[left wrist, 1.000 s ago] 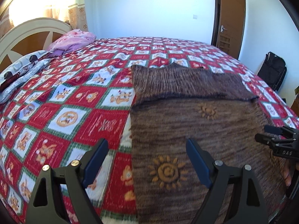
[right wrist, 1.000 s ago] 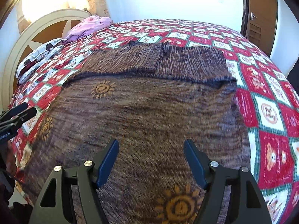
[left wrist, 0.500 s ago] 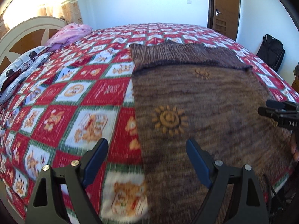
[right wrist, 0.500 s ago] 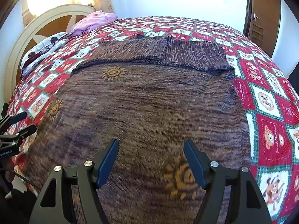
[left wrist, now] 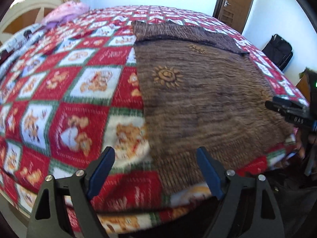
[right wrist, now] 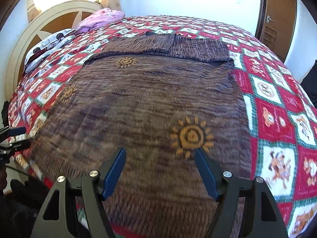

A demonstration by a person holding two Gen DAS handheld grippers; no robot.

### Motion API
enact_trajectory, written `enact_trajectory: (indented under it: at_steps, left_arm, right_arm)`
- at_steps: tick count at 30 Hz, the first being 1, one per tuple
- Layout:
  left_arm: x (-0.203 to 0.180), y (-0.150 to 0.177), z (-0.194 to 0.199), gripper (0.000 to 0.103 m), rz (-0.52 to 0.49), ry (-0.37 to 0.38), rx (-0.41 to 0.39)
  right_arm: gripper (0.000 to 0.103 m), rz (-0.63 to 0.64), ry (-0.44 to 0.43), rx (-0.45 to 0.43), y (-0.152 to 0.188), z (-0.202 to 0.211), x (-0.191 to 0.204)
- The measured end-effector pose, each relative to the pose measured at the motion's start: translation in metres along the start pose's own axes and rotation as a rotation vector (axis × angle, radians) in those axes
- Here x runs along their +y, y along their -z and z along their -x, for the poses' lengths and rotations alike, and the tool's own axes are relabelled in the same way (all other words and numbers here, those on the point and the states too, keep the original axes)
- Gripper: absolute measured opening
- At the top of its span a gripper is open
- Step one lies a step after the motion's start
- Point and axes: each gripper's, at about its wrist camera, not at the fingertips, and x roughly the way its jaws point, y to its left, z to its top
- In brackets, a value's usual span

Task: Fold small clothes
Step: 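Move the left tool to the sweater hem and grasp it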

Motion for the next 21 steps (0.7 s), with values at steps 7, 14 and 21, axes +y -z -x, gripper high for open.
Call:
enact_trajectory:
  at_steps: [7,14,21]
  left_arm:
    - [-0.003,0.012,-0.009,0.067,0.044,0.083,0.083]
    - [-0.010,0.013,-0.015,0.055,0.050,0.104,0.102]
    - [-0.014,0.013,-0.017,0.018,0.039,0.113,0.088]
  right_arm:
    - [0.073,-0.043,0.011,-0.009,0.024,0.022,-0.015]
    - [0.073,-0.098,0.035,-0.010,0.041,0.034,-0.033]
    - [0.073,-0.189,0.091,-0.019,0.050,0.047,-0.061]
